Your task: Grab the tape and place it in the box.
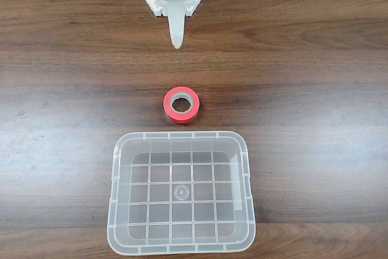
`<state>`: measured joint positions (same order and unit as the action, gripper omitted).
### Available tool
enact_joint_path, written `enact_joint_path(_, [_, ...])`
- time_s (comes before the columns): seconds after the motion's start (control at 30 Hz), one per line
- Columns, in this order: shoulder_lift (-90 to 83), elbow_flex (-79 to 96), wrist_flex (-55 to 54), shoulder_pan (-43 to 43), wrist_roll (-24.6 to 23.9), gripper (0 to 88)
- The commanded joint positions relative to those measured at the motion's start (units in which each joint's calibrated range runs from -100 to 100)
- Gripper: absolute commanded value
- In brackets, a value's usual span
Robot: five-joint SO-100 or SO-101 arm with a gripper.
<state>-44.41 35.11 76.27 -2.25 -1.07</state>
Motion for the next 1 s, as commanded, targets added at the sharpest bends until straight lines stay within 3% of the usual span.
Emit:
enact_joint_path(0.0, [14.9, -13.1, 3.2, 0.5, -0.5, 1.1])
enact_joint_path(0.37, [32.9, -12.2, -0.5, 0.4, -0.1, 1.2])
enact_joint_path(0.63, [34.9, -0.4, -14.5, 0.2, 3.1, 1.2])
enact_joint_path(0.87, [35.2, 1.1, -15.5, -0.2, 3.8, 1.6])
enact_joint_path(0.97, [35.6, 1.3, -15.4, -0.3, 3.7, 8.3])
